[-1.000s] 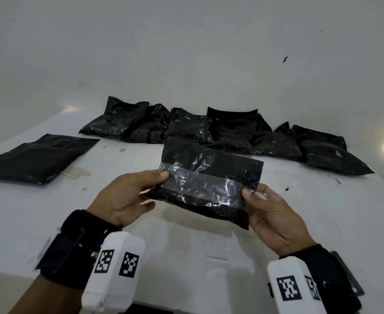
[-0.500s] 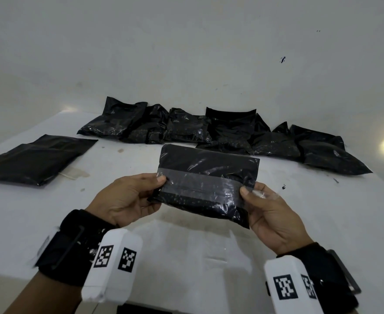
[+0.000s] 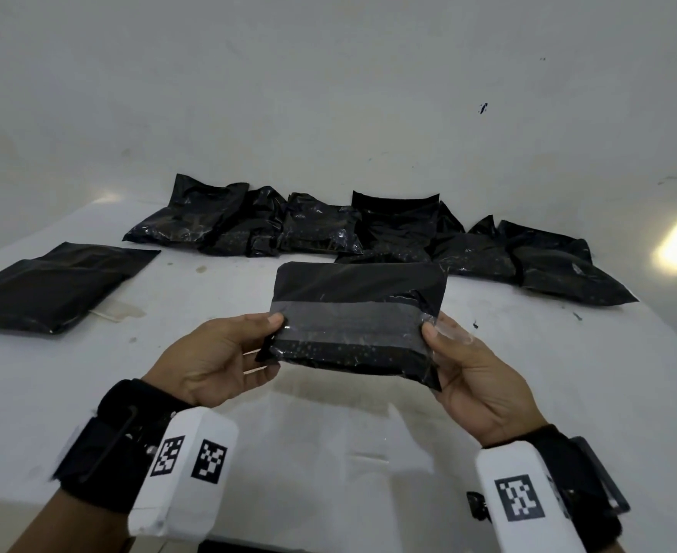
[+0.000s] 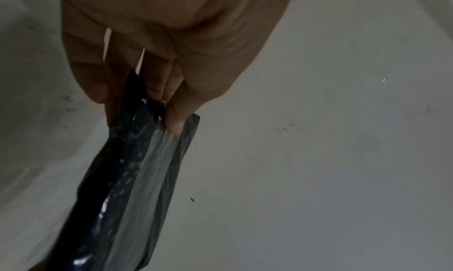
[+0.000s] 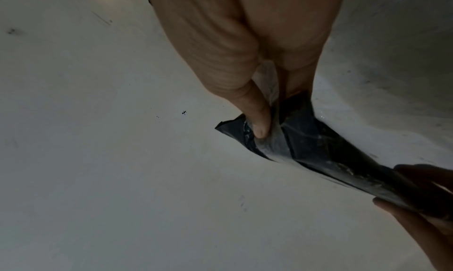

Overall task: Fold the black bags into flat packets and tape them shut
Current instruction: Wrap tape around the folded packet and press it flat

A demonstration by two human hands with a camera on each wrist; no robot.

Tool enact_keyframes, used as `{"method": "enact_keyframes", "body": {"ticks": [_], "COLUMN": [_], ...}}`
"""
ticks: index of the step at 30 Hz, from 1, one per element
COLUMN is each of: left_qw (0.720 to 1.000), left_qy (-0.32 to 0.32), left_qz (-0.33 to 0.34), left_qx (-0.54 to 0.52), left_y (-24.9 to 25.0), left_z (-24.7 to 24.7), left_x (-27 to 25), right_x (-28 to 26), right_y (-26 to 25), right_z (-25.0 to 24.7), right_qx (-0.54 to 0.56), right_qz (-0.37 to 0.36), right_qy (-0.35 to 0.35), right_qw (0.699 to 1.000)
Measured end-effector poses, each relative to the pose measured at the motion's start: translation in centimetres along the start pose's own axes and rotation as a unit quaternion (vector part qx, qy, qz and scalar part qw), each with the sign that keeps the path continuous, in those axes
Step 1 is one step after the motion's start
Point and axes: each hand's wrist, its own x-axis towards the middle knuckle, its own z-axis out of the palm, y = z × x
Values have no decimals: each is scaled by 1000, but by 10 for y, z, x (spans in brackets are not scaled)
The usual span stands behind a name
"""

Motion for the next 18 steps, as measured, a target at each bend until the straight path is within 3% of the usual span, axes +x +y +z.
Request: {"method": "enact_keyframes", "body": {"ticks": [6,13,18], "left_qw": [994,969,891], "left_qy": [-24,14,93], "left_qz": [48,95,263], "left_qx": [93,226,358], "left_y": [3,3,18], "left_z": [3,7,20], "left_x": [-3,-5,-19], "right_x": [-2,1,3], "right_y": [-10,-11,-16], "right_z": [11,15,19], "right_qx": [23,14,-41], "right_qz": [-10,-23,-44], "right_qy": [-4,-32,-48], "right_qw": [1000,999,997]}}
